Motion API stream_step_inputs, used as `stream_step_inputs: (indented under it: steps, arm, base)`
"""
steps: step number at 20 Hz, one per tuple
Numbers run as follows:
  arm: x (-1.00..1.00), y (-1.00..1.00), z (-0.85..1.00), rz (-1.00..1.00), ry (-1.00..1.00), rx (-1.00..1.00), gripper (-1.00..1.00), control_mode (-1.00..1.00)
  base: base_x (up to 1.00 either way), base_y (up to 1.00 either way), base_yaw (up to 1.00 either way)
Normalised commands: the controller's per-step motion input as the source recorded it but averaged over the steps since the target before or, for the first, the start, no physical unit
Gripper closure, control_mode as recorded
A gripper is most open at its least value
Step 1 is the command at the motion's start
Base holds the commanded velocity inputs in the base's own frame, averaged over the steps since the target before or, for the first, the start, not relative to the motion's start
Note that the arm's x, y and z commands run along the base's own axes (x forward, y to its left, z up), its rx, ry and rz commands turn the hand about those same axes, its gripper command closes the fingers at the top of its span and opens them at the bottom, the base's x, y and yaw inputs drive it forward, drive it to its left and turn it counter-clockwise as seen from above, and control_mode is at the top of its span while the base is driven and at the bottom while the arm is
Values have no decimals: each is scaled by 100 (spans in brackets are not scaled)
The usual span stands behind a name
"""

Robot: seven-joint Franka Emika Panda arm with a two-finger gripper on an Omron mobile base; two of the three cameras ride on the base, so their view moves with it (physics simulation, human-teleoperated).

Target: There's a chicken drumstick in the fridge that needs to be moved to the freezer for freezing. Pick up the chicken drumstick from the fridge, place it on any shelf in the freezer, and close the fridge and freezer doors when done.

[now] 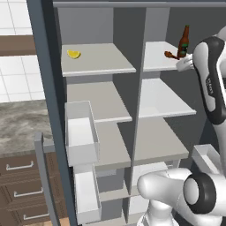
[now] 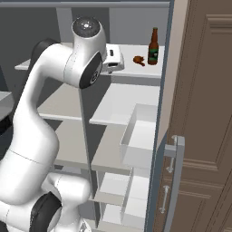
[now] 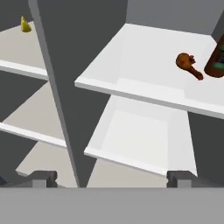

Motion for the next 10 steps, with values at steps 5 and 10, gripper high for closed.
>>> stream_step_inputs:
  steps: [5,10]
  arm:
    - [35,-39,2,0,0,0,-100,-100]
    - [35,-30,0,0,0,0,-100,-100]
  base:
    - [0,0,0]
    - [0,0,0]
